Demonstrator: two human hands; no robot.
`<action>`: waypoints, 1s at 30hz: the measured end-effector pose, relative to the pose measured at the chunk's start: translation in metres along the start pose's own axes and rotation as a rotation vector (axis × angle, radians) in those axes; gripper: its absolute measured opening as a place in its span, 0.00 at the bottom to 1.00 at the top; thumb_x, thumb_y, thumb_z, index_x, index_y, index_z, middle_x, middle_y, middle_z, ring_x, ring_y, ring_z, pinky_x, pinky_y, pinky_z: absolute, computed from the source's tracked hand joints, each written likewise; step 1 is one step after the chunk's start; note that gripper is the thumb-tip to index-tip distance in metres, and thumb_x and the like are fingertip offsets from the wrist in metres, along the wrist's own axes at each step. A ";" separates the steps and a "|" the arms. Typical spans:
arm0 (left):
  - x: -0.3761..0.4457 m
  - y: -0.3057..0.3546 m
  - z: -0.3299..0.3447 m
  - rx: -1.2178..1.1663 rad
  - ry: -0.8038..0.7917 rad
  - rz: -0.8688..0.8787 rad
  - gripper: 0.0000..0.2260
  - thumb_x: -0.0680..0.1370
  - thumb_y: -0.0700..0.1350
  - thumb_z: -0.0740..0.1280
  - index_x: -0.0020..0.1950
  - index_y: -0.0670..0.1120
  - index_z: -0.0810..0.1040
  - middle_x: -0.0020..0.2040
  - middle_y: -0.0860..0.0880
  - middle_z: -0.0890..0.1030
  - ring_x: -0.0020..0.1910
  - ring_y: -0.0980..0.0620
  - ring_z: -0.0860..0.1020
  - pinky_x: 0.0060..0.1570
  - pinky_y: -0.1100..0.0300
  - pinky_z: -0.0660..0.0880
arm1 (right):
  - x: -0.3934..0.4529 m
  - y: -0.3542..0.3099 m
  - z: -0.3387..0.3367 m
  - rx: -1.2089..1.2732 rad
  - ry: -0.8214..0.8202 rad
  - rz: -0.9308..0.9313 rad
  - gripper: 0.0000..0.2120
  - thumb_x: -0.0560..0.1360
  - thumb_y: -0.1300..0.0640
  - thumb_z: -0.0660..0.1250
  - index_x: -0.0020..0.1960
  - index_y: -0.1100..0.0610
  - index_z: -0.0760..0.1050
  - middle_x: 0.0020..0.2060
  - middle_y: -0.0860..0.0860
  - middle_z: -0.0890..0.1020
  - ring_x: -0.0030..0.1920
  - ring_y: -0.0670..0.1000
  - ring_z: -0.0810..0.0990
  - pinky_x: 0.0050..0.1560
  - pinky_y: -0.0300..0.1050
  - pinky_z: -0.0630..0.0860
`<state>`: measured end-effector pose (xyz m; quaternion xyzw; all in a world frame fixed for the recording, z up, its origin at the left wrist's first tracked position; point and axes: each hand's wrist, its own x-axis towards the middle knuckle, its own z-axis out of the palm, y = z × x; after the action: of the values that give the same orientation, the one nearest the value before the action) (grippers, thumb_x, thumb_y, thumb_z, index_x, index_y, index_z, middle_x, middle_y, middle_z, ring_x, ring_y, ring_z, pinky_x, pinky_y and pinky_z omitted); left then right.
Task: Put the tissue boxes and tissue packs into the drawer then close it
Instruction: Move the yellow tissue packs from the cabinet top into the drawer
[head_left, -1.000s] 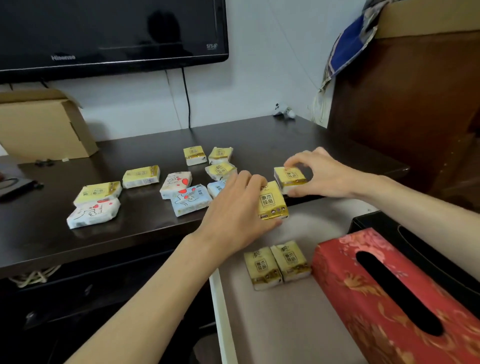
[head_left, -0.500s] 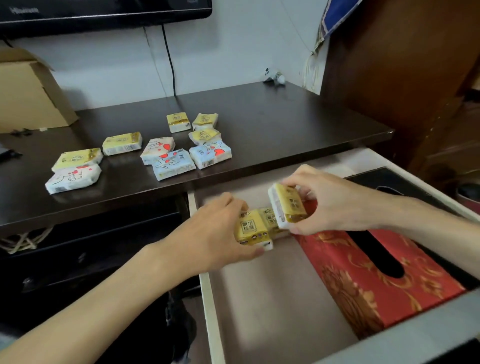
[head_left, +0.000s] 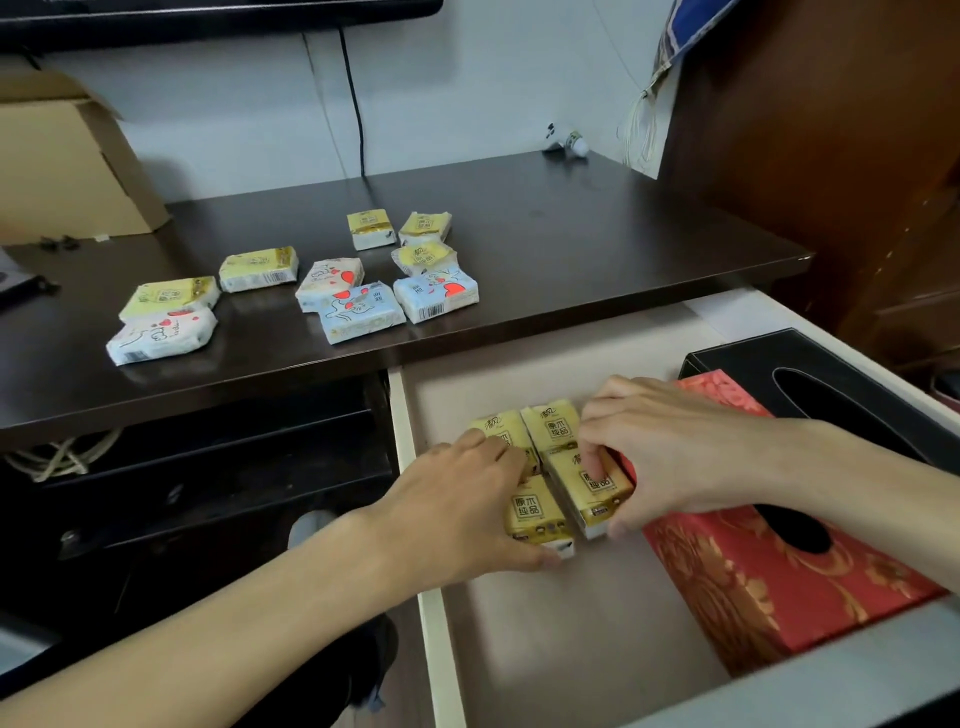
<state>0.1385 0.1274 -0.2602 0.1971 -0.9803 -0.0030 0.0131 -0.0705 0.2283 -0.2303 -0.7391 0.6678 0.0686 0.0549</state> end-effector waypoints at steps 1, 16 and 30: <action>0.002 0.000 0.000 -0.018 -0.018 -0.008 0.32 0.65 0.77 0.60 0.54 0.52 0.71 0.47 0.56 0.71 0.48 0.54 0.68 0.42 0.56 0.64 | 0.001 0.000 0.000 0.000 -0.017 -0.001 0.25 0.62 0.26 0.71 0.49 0.41 0.74 0.47 0.34 0.70 0.55 0.42 0.61 0.47 0.41 0.59; 0.014 -0.026 -0.002 -0.094 0.030 0.018 0.34 0.67 0.71 0.67 0.65 0.51 0.73 0.62 0.54 0.72 0.60 0.53 0.71 0.55 0.53 0.75 | 0.020 0.004 -0.011 0.037 -0.049 0.010 0.41 0.69 0.34 0.74 0.76 0.49 0.69 0.70 0.45 0.73 0.71 0.49 0.67 0.70 0.51 0.69; 0.033 -0.021 0.011 -0.070 -0.098 -0.035 0.26 0.67 0.72 0.67 0.49 0.52 0.75 0.47 0.55 0.75 0.42 0.52 0.74 0.34 0.55 0.65 | 0.035 0.007 -0.001 -0.050 -0.155 0.058 0.38 0.65 0.29 0.74 0.69 0.45 0.74 0.62 0.46 0.78 0.66 0.54 0.76 0.50 0.49 0.71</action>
<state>0.1160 0.0954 -0.2707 0.2132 -0.9755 -0.0474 -0.0283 -0.0737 0.1927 -0.2351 -0.7132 0.6807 0.1437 0.0862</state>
